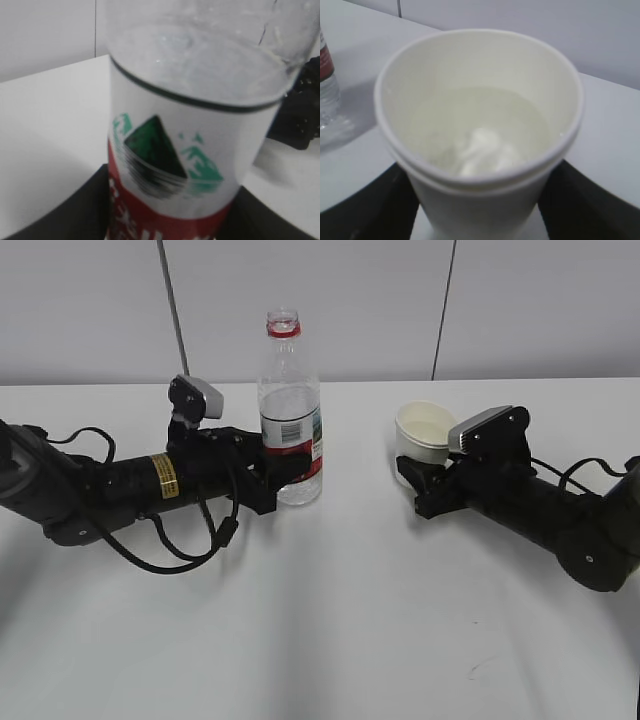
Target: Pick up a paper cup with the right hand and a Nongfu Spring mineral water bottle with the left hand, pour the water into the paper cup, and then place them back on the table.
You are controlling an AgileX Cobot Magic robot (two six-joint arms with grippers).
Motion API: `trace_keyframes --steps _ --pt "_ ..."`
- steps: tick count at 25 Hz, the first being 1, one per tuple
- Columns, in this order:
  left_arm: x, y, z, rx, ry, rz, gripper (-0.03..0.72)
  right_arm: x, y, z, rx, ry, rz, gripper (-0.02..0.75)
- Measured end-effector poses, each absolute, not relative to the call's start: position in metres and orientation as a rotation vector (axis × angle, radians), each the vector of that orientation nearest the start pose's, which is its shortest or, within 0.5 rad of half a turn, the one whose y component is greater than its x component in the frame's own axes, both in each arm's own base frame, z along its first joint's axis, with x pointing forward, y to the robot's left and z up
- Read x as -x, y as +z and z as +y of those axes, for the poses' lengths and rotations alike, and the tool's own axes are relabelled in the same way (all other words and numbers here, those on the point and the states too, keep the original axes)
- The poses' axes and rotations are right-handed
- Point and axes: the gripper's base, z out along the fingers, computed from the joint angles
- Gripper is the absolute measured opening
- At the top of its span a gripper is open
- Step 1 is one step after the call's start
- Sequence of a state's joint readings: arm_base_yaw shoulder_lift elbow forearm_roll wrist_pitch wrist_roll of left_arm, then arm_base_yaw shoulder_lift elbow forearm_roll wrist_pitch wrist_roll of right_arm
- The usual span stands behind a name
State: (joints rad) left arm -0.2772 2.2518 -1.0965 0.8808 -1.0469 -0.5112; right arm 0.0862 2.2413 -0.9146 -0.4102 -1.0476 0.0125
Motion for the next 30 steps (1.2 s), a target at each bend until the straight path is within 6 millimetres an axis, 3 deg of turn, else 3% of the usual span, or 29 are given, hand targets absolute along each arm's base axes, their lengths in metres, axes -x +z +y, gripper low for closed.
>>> trace_keyframes --steps 9,13,18,26,30 --pt "-0.380 0.083 -0.171 -0.802 -0.823 1.670 0.366 -0.386 0.060 0.065 0.512 0.228 1.736 0.530" --pt "-0.379 0.082 -0.172 -0.842 -0.822 1.669 0.449 -0.386 0.060 0.065 0.507 0.231 1.722 0.647" --pt "-0.379 0.077 -0.170 -0.879 -0.791 1.716 0.529 -0.384 0.059 0.064 0.496 0.231 1.723 0.667" --pt "-0.375 0.071 -0.155 -0.931 -0.871 1.816 0.537 -0.351 0.049 0.056 0.406 0.224 1.811 0.666" --pt "-0.373 0.084 -0.143 -0.944 -0.812 1.843 0.537 -0.336 0.057 0.050 0.351 0.198 1.838 0.664"
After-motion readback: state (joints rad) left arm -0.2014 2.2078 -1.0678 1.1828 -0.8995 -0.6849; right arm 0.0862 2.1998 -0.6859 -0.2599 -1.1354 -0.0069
